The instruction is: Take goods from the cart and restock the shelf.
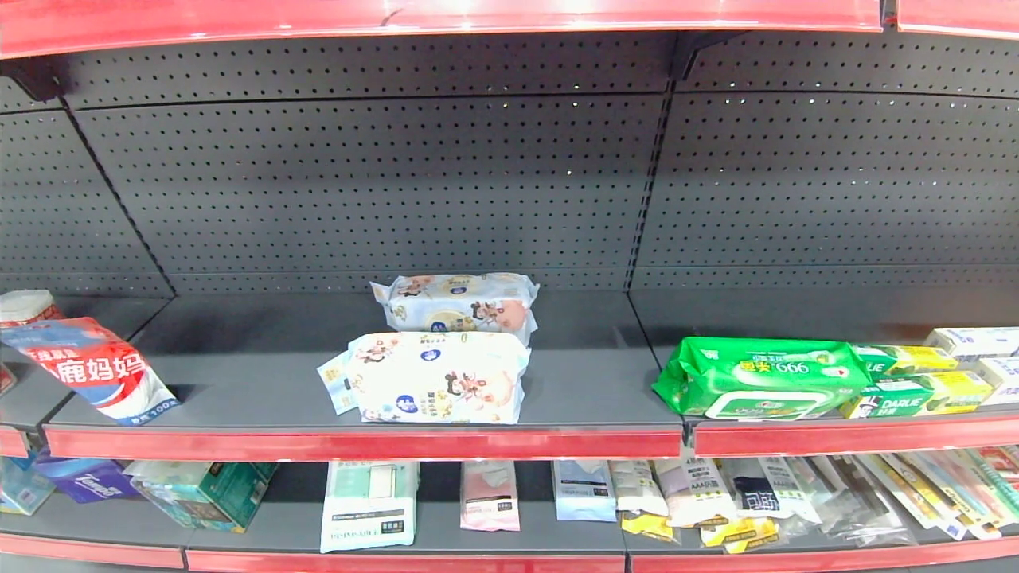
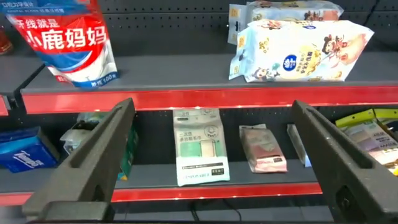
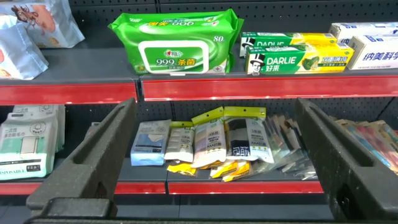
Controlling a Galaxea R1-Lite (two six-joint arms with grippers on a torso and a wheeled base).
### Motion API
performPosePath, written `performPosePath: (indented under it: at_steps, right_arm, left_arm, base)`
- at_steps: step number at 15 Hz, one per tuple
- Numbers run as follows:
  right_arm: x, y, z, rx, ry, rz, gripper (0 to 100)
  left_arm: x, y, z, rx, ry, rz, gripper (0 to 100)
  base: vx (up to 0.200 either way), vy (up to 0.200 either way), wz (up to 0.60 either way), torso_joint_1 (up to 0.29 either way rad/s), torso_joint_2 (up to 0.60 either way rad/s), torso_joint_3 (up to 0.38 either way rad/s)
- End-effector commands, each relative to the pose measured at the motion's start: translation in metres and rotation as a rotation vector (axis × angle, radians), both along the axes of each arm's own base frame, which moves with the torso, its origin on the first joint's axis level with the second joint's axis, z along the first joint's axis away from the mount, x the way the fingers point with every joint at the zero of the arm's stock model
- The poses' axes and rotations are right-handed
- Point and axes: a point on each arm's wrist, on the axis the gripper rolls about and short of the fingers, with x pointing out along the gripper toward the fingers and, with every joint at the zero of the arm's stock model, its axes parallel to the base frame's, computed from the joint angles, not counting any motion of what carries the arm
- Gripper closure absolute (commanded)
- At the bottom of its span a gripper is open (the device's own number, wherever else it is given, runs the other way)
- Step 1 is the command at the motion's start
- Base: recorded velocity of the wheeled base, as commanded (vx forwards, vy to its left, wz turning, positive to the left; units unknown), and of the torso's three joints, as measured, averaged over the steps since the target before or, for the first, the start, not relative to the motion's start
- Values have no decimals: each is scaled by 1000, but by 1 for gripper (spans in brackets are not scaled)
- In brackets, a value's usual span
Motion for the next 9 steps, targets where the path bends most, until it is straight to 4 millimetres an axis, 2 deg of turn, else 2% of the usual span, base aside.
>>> performPosePath:
  at_steps: [1, 9]
  right_arm:
    - [0, 0, 0, -1, 1, 0, 0]
    - [0, 0, 0, -4, 1, 0, 0]
  left_arm:
    - [0, 0, 0, 0, -1, 0, 0]
    - [0, 0, 0, 0, -1, -1, 0]
  base:
    - [0, 0, 0, 0, 0, 0]
    - [0, 0, 0, 0, 0, 0]
